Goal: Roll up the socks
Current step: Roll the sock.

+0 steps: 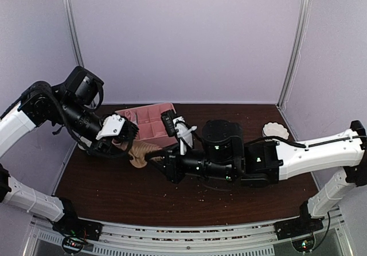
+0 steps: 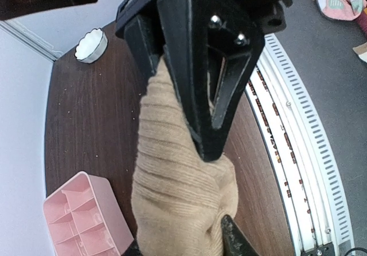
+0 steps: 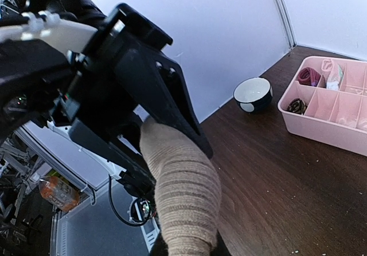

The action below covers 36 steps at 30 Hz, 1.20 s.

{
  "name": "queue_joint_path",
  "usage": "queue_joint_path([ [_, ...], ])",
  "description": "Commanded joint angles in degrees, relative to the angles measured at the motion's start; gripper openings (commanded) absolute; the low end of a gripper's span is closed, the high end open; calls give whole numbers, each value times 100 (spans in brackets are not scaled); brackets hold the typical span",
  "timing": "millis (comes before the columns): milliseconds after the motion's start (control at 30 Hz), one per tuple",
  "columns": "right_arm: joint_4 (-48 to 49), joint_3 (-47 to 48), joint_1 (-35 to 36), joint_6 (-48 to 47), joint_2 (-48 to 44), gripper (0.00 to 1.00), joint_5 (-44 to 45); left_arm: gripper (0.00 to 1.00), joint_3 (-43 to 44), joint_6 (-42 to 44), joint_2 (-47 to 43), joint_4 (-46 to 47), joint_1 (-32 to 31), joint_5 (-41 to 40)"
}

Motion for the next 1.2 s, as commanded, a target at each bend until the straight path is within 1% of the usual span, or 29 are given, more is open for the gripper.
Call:
queue_joint_path([
  [0, 1033, -70, -49, 404, -32, 0, -246, 32, -176, 44, 10, 371, -68, -195],
  [100, 1859, -441, -103, 757, -122, 0, -540, 29, -320, 42, -163, 653, -72, -471],
  [167, 2238, -635, -130, 995, -149, 0, -719, 24, -425, 56, -338, 897, -68, -657],
  [233, 2372, -698, -145, 1185, -99, 0, -875, 18, -434, 55, -461, 1049, -68, -768],
  [300, 2342, -693, -155, 1373, -26, 0, -939, 12, -305, 52, -432, 991, -68, -741],
  [367, 2332, -692, -177, 1500, 57, 0, -959, 2, -204, 69, -390, 866, -68, -535],
  [400, 2340, -692, -181, 1555, 84, 0, -935, 0, -145, 93, -366, 750, -68, -355],
  [500, 2438, -765, -196, 1649, 81, 0, -733, 0, 47, 168, -213, 239, -68, 157],
  [567, 2623, -838, -197, 1702, 67, 0, -604, 0, 132, 209, -105, 20, -68, 293],
  [633, 2774, -882, -197, 1748, 71, 0, -577, 0, 116, 98, -97, 61, -68, 164],
  [733, 2928, -930, -215, 1815, 107, 0, -606, 0, -117, -57, -272, 494, -68, -270],
  [767, 2895, -937, -219, 1763, 79, 0, -606, 8, -222, -114, -323, 624, -70, -425],
  [833, 2791, -1026, -223, 1561, -74, 0, -488, 29, -286, -271, -324, 650, -68, -609],
  [867, 2698, -1084, -223, 1411, -181, 0, -344, 33, -315, -405, -281, 620, -61, -662],
  [900, 2473, -1094, -225, 1186, -309, 0, -177, 33, -376, -703, -249, 650, -59, -818],
  [1000, 1576, -967, -206, 472, -609, 0, 343, 33, -534, -1351, -277, 867, 28, -1086],
  [1033, 1386, -930, -190, 261, -678, 0, 507, 33, -598, -1619, -346, 1071, 92, -1164],
  [1067, 1205, -899, -177, 26, -743, 0, 660, 39, -630, -1909, -402, 1228, 127, -1372],
  [1100, 1095, -886, -157, -186, -795, 0, 818, 46, -638, -2158, -441, 1333, 146, -1764],
  [1133, 994, -863, -149, -376, -842, 0, 976, 49, -587, -2328, -437, 1325, 170, -1923],
  [1167, 889, -831, -149, -550, -881, 0, 1124, 63, -461, -2486, -392, 1094, 221, -1977],
])
